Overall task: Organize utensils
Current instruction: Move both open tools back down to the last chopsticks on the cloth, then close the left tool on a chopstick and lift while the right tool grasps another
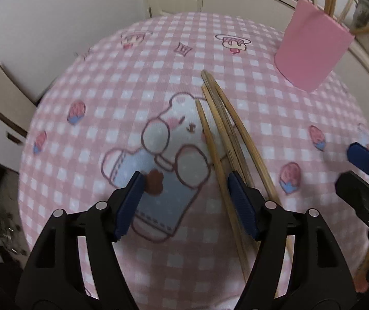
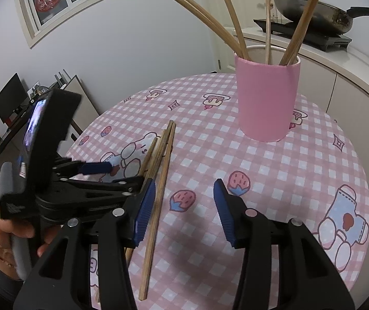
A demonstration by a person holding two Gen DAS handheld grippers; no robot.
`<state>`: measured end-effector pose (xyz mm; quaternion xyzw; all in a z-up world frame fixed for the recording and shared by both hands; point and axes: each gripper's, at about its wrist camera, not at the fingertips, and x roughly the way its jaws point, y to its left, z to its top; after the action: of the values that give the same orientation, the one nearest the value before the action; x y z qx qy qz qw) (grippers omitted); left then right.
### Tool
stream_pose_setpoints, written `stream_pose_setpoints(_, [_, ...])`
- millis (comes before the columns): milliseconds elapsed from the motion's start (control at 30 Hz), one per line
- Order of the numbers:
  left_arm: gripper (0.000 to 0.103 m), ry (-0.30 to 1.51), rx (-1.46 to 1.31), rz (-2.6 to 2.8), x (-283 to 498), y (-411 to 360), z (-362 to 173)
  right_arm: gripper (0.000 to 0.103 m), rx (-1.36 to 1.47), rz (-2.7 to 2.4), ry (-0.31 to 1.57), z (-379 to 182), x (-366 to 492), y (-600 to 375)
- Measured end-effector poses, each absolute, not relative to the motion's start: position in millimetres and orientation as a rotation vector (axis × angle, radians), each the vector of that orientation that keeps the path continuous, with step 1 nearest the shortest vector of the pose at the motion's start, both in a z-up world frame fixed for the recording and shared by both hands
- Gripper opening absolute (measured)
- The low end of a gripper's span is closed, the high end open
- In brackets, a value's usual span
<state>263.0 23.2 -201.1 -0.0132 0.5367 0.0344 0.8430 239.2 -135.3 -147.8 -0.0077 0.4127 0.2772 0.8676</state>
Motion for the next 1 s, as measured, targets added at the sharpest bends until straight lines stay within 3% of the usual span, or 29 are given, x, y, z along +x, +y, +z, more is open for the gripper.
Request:
stream_pose_setpoints(133, [0.053,1.119,-0.017,0.043,264.4,22.5,-198.9,0.045,-0.032,0.578,0.874,-148.8,241.0,-133.7])
stream_pose_setpoints(200, [0.029,1.112,-0.003,0.029,262.9,23.0,-196.4,0.045,-0.037,0.576,0.88,-150.2,243.5,-133.1])
stream_pose_setpoints(433, [0.017,1.104,0.002,-0.014,261.6,30.9,-197.3,0.045,-0.075,0.584,0.921,-159.4,257.9,-118.2])
stream_pose_setpoints(800, [0.01,1.111,-0.096,-0.103,260.0,49.5,-197.3,0.044,-0.208,0.591,1.013,-177.8,283.8,-75.6])
stream_pose_setpoints(1000, [0.009,1.112,-0.1,-0.113,260.7,52.2,-197.3,0.032,-0.276,0.566,1.047,-183.3,295.4,-63.2])
